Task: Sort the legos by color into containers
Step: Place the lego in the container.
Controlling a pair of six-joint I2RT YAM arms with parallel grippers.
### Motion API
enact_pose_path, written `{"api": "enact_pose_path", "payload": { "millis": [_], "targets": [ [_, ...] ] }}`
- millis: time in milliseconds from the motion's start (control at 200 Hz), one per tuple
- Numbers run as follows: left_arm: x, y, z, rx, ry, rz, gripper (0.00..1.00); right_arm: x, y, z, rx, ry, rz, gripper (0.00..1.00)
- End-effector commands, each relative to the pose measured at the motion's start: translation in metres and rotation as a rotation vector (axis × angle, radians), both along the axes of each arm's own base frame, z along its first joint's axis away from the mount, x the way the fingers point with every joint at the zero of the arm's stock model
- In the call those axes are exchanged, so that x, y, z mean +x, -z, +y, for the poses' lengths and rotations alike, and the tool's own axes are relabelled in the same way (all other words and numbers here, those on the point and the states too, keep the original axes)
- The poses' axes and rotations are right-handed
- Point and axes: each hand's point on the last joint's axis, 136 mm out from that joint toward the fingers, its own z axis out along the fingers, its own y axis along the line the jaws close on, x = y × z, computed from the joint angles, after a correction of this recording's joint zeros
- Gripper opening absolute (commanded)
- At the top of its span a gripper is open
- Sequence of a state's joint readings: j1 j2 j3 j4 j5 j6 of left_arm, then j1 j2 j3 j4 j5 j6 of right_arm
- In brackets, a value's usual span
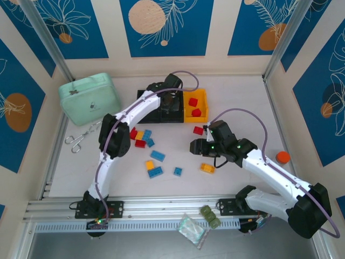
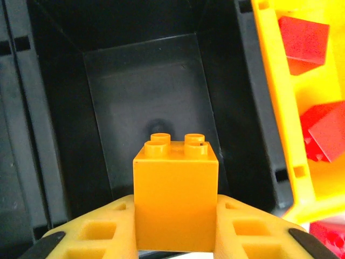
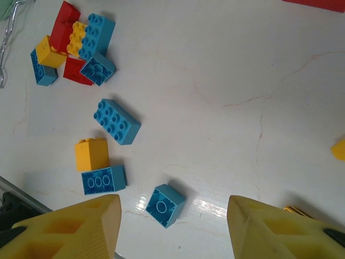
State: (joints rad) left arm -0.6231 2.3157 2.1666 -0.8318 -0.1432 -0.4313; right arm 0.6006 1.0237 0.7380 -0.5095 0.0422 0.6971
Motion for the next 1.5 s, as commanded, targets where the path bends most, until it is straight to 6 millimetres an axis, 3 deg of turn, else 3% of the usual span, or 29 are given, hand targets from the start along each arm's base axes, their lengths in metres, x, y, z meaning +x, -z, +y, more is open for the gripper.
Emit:
{"api": "enact_pose_path", "payload": {
  "millis": [0, 380, 505, 600, 775, 1045, 1346, 1496],
  "targets": [
    [0.005, 0.003, 0.003, 0.045, 0.018, 0.007, 0.30, -0.004, 0.005, -0.007, -0.013, 0.022, 0.022, 0.54],
    [0.012, 0.032, 0.003, 0.067, 0.011, 0.036, 0.35, -0.002, 0.005, -0.007, -0.011, 0.032, 0.028, 0.55],
    [0.012, 0.028, 0.001, 0.053, 0.014, 0.033, 0.48, -0.002, 0.006, -0.007, -0.011, 0.034, 0.032, 0.55],
    [0.012, 0.019, 0.000, 0.041, 0.017, 0.019, 0.54, -0.002, 0.007, -0.007, -0.010, 0.036, 0.032, 0.54],
    [0.009, -0.009, -0.003, 0.002, 0.028, -0.011, 0.55, -0.001, 0.006, -0.006, -0.008, 0.036, 0.031, 0.55],
    [-0.022, -0.060, -0.012, -0.113, 0.074, -0.043, 0.56, 0.001, 0.001, -0.013, -0.035, 0.049, 0.024, 0.55],
    [-0.063, -0.080, 0.002, -0.171, 0.091, -0.049, 0.56, -0.003, 0.004, -0.030, -0.063, 0.103, 0.055, 0.55],
    [-0.076, -0.080, 0.029, -0.123, 0.061, -0.078, 0.59, -0.006, 0.006, -0.035, -0.062, 0.118, 0.062, 0.55]
  ]
}}
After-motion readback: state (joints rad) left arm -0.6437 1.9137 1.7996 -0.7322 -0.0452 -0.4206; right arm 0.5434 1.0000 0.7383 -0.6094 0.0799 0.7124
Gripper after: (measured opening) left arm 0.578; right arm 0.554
